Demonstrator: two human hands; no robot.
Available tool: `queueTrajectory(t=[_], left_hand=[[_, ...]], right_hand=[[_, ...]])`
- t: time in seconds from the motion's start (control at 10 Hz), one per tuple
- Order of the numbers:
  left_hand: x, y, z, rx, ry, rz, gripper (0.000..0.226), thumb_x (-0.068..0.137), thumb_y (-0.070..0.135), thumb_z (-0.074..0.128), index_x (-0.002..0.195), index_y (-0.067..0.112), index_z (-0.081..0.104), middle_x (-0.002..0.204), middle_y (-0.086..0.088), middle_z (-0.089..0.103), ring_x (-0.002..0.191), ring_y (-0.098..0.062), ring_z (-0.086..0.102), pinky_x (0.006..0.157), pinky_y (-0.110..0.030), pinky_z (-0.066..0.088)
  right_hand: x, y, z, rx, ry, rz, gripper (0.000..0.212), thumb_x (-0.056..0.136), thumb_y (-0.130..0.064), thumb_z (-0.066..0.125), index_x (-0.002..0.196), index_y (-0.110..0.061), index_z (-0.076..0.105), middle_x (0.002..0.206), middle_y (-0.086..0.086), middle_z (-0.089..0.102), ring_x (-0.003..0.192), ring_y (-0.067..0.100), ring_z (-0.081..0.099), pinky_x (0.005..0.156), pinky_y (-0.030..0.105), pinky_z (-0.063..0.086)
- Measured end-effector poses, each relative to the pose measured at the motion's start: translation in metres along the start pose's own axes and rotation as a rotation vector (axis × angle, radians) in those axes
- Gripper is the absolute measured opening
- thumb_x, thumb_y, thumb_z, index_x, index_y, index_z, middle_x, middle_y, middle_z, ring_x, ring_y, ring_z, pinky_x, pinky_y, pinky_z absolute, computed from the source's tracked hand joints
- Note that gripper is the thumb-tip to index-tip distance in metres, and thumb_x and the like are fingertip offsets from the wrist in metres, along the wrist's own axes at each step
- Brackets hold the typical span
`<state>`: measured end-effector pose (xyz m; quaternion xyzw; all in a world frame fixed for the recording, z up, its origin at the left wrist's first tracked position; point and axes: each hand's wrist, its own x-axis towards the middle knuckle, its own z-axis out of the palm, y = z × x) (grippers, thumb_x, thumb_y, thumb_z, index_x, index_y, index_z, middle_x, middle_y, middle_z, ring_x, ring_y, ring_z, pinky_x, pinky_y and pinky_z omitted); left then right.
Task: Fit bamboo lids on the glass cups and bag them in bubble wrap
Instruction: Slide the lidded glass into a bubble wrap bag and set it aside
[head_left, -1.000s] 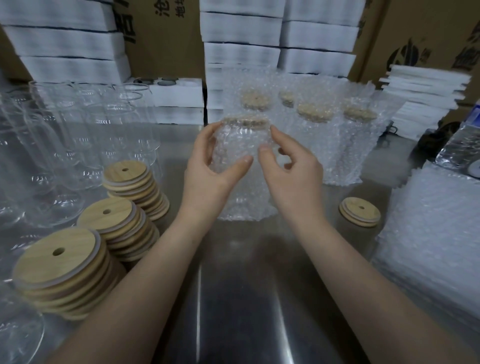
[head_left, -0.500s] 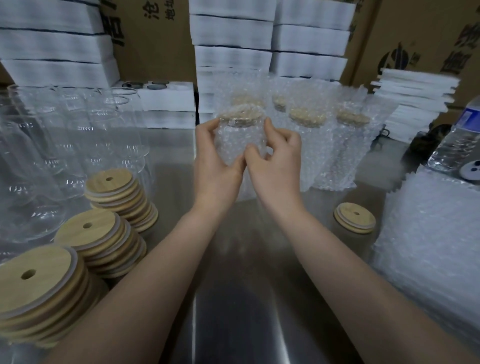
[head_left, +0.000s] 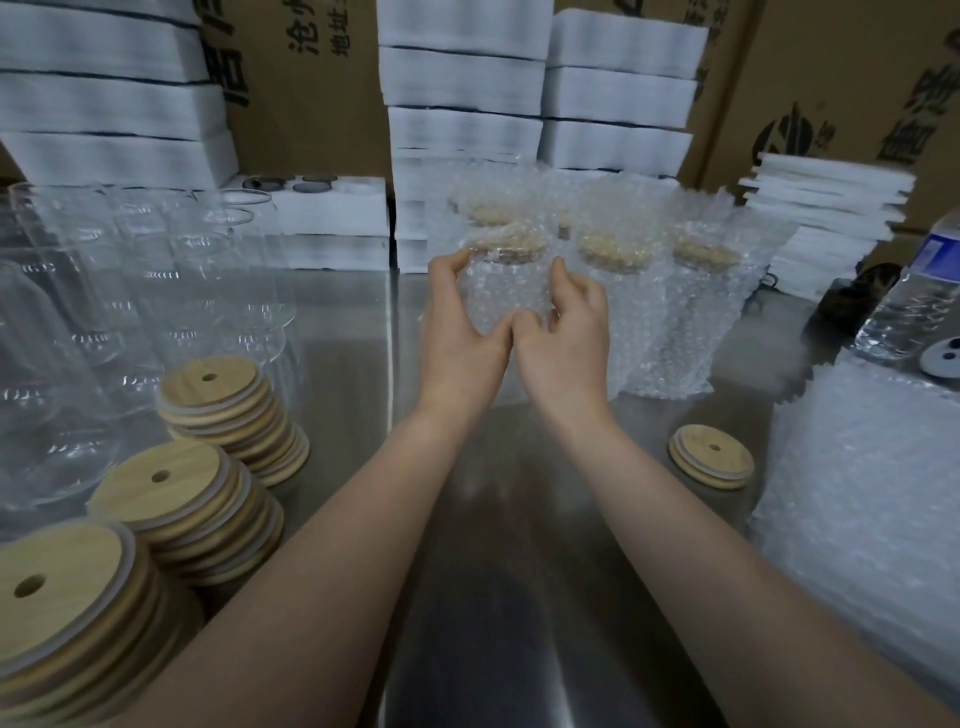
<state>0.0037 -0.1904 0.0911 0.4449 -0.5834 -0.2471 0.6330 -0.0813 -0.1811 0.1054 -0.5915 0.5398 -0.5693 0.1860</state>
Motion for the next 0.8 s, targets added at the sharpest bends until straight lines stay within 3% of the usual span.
queueTrajectory(t=[0.1, 0.2, 0.3, 0.4, 0.5, 0.6, 0.7, 0.8], left_hand=[[-0.002, -0.003, 0.002, 0.021, -0.018, 0.01, 0.064, 0.087, 0.01, 0.068, 0.139, 0.021, 0.032, 0.142, 0.008, 0.04, 0.135, -0.008, 0.036, 0.115, -0.029, 0.029], [-0.004, -0.003, 0.002, 0.056, -0.061, 0.027, 0.066, 0.091, 0.009, 0.064, 0.144, 0.017, 0.026, 0.153, 0.0, 0.032, 0.136, -0.003, 0.029, 0.109, -0.014, 0.023], [-0.006, 0.001, 0.001, 0.093, -0.1, 0.025, 0.068, 0.093, 0.009, 0.061, 0.148, 0.015, 0.021, 0.157, 0.0, 0.027, 0.14, -0.005, 0.027, 0.11, -0.017, 0.023], [-0.01, 0.002, -0.003, 0.147, -0.101, 0.042, 0.069, 0.096, 0.013, 0.058, 0.153, 0.017, 0.019, 0.16, 0.003, 0.025, 0.146, -0.011, 0.022, 0.117, -0.031, 0.022], [-0.015, 0.001, -0.005, 0.317, -0.09, 0.096, 0.072, 0.099, 0.022, 0.053, 0.156, 0.025, 0.009, 0.157, -0.004, 0.028, 0.143, -0.018, 0.029, 0.114, -0.034, 0.03], [-0.015, -0.003, -0.008, 0.435, -0.159, 0.063, 0.082, 0.098, 0.026, 0.054, 0.154, 0.033, -0.006, 0.144, -0.009, 0.033, 0.121, -0.02, 0.044, 0.091, -0.021, 0.035], [-0.014, 0.002, -0.016, 0.362, -0.25, -0.014, 0.096, 0.094, 0.017, 0.06, 0.153, 0.031, -0.016, 0.152, -0.009, 0.026, 0.132, -0.016, 0.035, 0.09, -0.008, 0.022], [-0.025, 0.008, -0.027, 0.374, -0.263, -0.007, 0.101, 0.092, 0.017, 0.061, 0.153, 0.027, -0.019, 0.161, -0.006, 0.016, 0.145, -0.016, 0.019, 0.106, -0.019, 0.02]], right_hand=[[-0.001, 0.001, 0.0, -0.061, 0.006, -0.012, 0.063, 0.095, -0.005, 0.048, 0.154, -0.008, 0.026, 0.145, 0.003, 0.034, 0.111, -0.002, 0.034, 0.073, -0.012, 0.023], [-0.002, 0.0, 0.001, -0.107, 0.012, -0.003, 0.064, 0.095, -0.008, 0.048, 0.155, -0.011, 0.024, 0.141, 0.0, 0.035, 0.127, 0.007, 0.036, 0.083, 0.0, 0.024], [-0.002, -0.001, 0.001, -0.083, 0.006, 0.04, 0.067, 0.095, -0.009, 0.049, 0.155, -0.013, 0.022, 0.12, -0.005, 0.028, 0.129, 0.016, 0.037, 0.093, 0.016, 0.029], [-0.002, 0.0, 0.001, -0.088, -0.018, 0.08, 0.068, 0.094, -0.009, 0.05, 0.156, -0.015, 0.021, 0.112, -0.005, 0.024, 0.125, 0.019, 0.039, 0.097, 0.02, 0.033], [-0.001, 0.001, -0.002, -0.09, -0.051, 0.11, 0.071, 0.093, -0.009, 0.05, 0.156, -0.016, 0.019, 0.114, -0.002, 0.026, 0.124, 0.02, 0.039, 0.097, 0.019, 0.031], [0.0, 0.003, -0.006, -0.089, -0.105, 0.12, 0.073, 0.093, -0.009, 0.052, 0.157, -0.017, 0.018, 0.121, 0.002, 0.031, 0.104, 0.007, 0.047, 0.075, 0.0, 0.029], [-0.006, 0.001, -0.014, -0.059, -0.163, 0.158, 0.072, 0.094, -0.01, 0.052, 0.157, -0.016, 0.018, 0.142, 0.007, 0.036, 0.118, 0.006, 0.049, 0.091, 0.003, 0.033], [-0.016, -0.003, -0.028, 0.076, -0.122, 0.221, 0.067, 0.094, -0.005, 0.051, 0.155, -0.013, 0.024, 0.153, 0.009, 0.038, 0.138, 0.016, 0.041, 0.112, 0.03, 0.035]])
